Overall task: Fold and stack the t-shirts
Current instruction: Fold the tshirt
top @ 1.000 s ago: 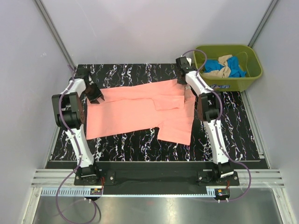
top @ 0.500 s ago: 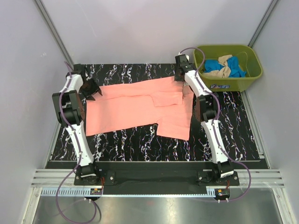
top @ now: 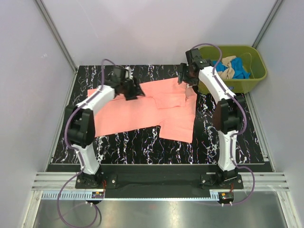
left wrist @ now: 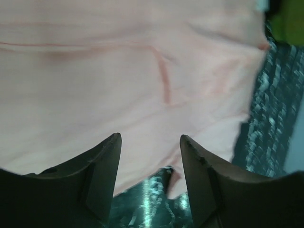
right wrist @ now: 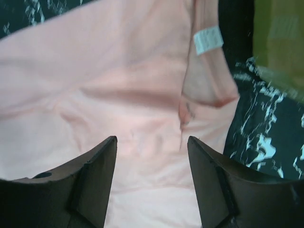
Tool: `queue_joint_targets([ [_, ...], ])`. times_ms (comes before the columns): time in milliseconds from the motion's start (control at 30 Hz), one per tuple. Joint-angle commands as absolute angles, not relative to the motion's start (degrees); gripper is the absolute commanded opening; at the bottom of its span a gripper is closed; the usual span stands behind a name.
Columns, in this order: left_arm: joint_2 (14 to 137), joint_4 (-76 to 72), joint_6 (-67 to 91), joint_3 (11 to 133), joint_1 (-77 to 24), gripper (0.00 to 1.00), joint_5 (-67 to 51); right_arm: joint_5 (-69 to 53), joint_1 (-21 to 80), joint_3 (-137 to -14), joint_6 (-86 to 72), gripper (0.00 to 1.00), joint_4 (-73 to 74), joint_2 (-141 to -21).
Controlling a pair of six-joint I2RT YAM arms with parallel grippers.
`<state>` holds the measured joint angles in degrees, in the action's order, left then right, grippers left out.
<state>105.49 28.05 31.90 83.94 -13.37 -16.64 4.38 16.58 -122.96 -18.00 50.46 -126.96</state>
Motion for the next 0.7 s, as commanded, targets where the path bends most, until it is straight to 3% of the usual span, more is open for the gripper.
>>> queue_joint_targets([
  [0,109.50,13.63,41.38,81.21,-18.09,0.58,-22.67,-3.42,17.23,-111.84,-18.02,0.67,48.09,-121.30],
  [167,116.97,10.64,44.21,85.60,-23.55,0.57,-20.48,-8.34,16.96,-102.84,-17.31,0.50,40.61,-117.25],
  [200,117.77,10.81,44.21,86.13,-24.08,0.56,-19.61,-9.13,16.96,-102.40,-17.31,0.40,40.52,-117.42],
  [267,119.53,12.29,45.00,87.36,-24.96,0.53,-18.47,-10.10,16.44,-101.43,-17.66,0.34,40.25,-117.86],
  [667,124.10,12.92,45.09,89.91,-26.81,0.49,-17.05,-11.52,14.68,-99.14,-19.25,0.38,38.06,-121.46],
])
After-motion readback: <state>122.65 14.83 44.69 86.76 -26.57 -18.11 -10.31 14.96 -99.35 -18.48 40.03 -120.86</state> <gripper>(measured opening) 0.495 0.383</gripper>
